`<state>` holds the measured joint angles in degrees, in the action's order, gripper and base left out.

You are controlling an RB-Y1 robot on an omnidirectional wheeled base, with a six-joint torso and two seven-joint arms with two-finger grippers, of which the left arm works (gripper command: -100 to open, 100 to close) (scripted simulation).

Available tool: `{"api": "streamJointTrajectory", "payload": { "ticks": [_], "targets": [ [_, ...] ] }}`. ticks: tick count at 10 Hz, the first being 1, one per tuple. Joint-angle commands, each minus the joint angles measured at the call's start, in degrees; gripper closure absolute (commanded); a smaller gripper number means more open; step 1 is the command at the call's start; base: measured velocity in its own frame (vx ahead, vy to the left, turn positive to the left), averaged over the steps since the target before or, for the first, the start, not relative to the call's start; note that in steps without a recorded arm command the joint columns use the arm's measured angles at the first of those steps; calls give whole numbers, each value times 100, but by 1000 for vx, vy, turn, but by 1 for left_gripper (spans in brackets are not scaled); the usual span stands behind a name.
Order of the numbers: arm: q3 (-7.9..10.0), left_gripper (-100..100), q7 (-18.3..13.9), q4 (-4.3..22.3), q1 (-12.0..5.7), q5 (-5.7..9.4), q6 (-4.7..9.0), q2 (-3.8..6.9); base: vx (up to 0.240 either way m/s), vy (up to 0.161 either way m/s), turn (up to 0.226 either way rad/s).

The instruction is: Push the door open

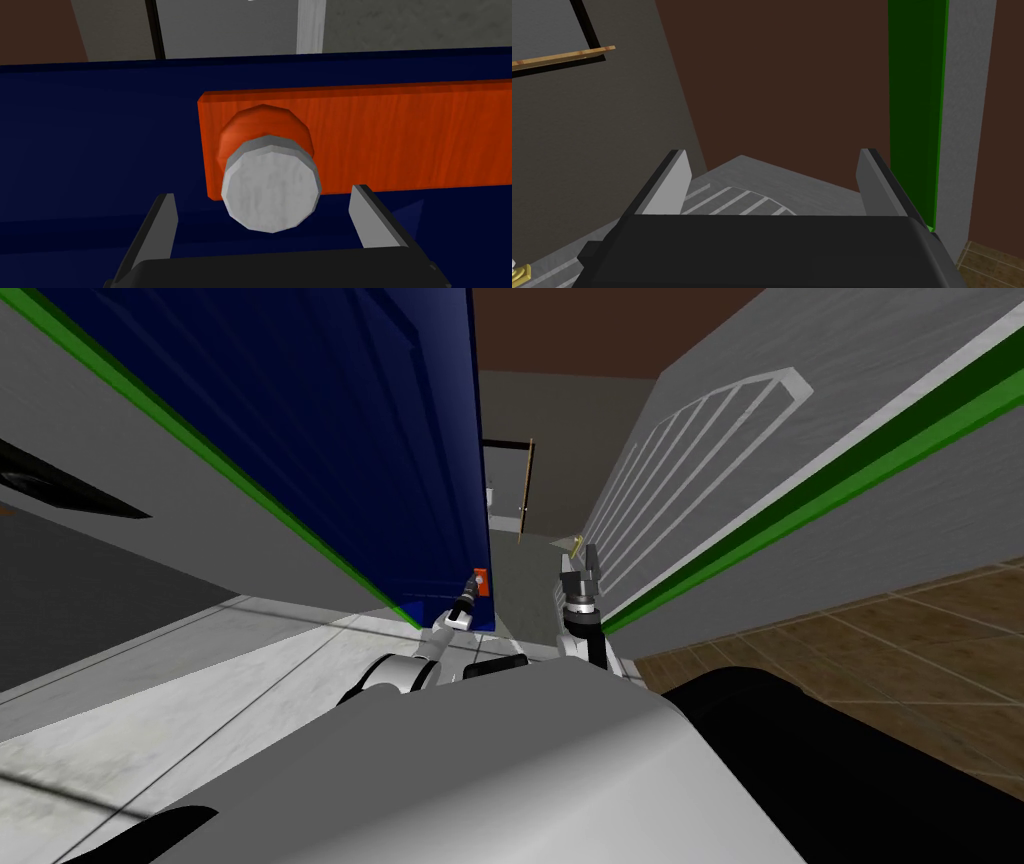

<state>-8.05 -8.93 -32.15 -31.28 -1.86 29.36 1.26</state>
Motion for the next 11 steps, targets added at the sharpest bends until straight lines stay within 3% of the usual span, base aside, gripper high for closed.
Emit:
{"api": "streamJointTrajectory", "payload": {
  "ticks": [1,2,3,8,11],
  "targets": [
    [10,-100,2,-33,13,4,-27,-58,173,-58,-23],
    [5,-100,4,-39,18,1,-22,-37,75,-27,0],
    [5,100,4,-39,18,1,-22,-37,-9,4,5],
    [5,100,4,-39,18,1,-22,-37,-14,5,-2],
    [138,100,64,-25,41,47,-31,83,123,-82,40]
  ]
}}
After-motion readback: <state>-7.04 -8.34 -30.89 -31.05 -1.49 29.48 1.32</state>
